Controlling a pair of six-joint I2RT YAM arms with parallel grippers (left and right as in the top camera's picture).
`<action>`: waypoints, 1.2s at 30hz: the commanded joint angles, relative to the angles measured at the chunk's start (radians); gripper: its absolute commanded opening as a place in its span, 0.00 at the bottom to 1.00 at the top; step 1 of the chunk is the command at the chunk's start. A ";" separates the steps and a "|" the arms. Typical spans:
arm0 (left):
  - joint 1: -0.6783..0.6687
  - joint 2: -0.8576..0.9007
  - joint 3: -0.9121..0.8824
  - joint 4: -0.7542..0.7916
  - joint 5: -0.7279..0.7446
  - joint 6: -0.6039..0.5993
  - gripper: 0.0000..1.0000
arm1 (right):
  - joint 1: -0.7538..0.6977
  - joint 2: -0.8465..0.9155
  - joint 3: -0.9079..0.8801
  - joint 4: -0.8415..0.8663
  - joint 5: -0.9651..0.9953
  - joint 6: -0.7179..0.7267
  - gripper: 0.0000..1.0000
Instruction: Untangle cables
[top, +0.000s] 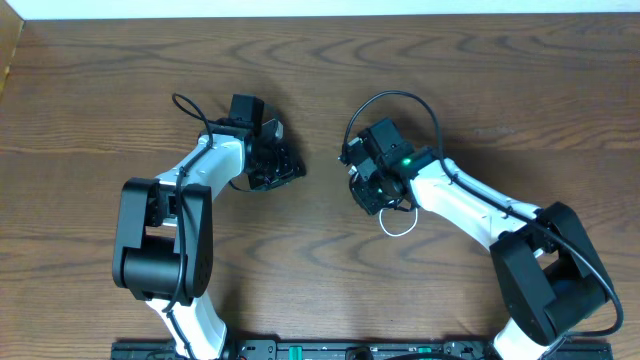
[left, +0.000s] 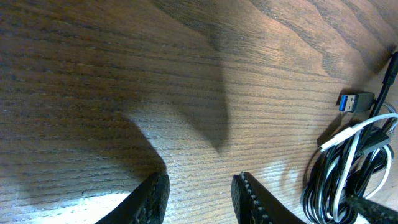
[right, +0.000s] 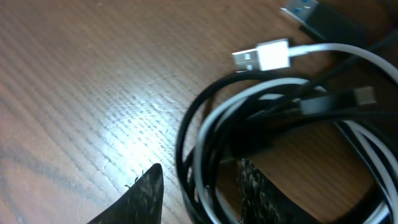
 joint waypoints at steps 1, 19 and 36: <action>0.008 0.013 0.000 -0.017 -0.021 -0.002 0.38 | 0.028 0.008 0.012 -0.003 0.014 -0.048 0.35; 0.007 0.013 0.000 -0.065 -0.010 -0.002 0.38 | 0.036 0.018 -0.028 0.031 0.143 -0.048 0.15; 0.007 0.013 0.000 -0.069 0.023 -0.001 0.38 | 0.035 0.035 -0.029 -0.004 0.144 -0.063 0.25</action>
